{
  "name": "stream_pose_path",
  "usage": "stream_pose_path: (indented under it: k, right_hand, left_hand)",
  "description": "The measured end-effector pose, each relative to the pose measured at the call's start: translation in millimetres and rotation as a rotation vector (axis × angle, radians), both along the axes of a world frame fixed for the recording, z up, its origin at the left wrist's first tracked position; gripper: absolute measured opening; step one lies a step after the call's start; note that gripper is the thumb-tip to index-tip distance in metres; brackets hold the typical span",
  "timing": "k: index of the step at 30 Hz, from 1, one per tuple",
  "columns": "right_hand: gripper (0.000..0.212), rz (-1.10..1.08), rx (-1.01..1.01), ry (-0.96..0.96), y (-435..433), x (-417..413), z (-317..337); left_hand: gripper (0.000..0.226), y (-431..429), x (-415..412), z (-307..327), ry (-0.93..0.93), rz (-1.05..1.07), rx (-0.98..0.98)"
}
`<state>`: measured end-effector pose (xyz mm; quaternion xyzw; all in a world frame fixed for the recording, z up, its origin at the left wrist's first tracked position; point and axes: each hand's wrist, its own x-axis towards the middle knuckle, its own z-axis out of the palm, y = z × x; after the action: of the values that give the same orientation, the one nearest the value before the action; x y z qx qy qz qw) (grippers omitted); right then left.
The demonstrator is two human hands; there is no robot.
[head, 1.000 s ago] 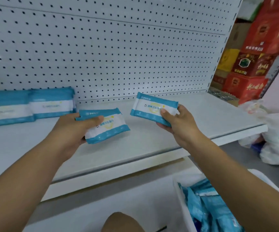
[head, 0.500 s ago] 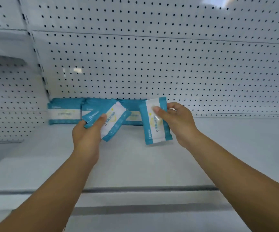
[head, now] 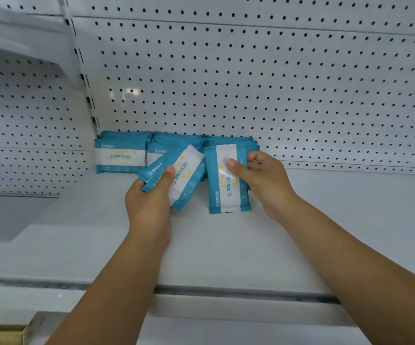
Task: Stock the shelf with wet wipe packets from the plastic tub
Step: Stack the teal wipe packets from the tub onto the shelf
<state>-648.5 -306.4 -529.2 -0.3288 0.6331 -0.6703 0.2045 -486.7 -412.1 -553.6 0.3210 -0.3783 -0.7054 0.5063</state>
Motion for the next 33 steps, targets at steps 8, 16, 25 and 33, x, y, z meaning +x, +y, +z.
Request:
stream_pose_path:
  k: [8,16,25,33]
  right_hand:
    - [0.057,0.118,0.183,0.199,-4,-7,4]
    - [0.040,0.085,0.250,0.330,-54,20,37]
    - [0.058,0.498,0.431,0.686,-99,66,58]
    - [0.037,0.264,0.161,0.596,-155,80,46]
  left_hand:
    - [0.035,-7,5,0,0.073,0.115,0.060]
    - [0.028,-71,45,26,0.052,0.409,-0.028]
    - [0.037,-129,91,1,0.116,0.517,0.072]
    - [0.034,-141,93,-7,0.185,0.545,0.130]
